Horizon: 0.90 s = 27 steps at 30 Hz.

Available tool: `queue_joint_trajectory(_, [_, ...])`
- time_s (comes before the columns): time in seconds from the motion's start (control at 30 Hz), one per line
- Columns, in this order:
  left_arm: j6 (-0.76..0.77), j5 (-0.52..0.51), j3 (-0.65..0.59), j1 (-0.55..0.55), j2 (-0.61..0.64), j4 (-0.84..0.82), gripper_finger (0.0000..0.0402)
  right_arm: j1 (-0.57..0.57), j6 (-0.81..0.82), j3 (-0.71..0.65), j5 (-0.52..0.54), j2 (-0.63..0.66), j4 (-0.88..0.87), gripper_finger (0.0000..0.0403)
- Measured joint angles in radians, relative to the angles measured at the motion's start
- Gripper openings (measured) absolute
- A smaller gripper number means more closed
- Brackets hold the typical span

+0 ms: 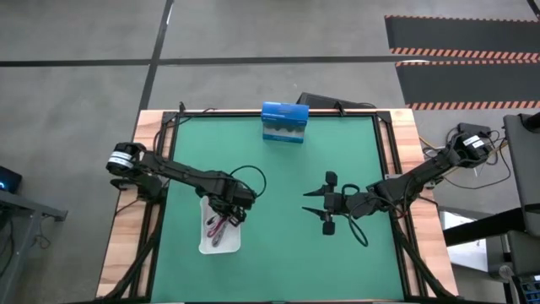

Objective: Pick and place USB-C Cables
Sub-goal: Put the white charger cable into the white bin, then return to Home Position

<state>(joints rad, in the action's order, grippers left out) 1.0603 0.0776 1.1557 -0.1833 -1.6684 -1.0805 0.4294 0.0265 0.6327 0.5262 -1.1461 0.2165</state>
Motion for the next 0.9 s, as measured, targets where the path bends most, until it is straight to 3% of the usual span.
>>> queue_joint_trajectory(0.2, [0.000,0.000,0.000,0.000,0.000,0.000,0.0013,0.000,0.000,0.000,0.000,0.000,0.000,0.0178])
queue_joint_trajectory(0.6, [0.004,0.000,0.000,0.000,0.000,0.000,0.0094,0.000,0.000,0.000,0.000,0.000,0.000,0.0178])
queue_joint_trajectory(0.9, [0.000,0.013,0.018,-0.001,0.023,-0.001,0.0110,0.000,0.000,0.000,-0.001,0.000,0.000,0.0178])
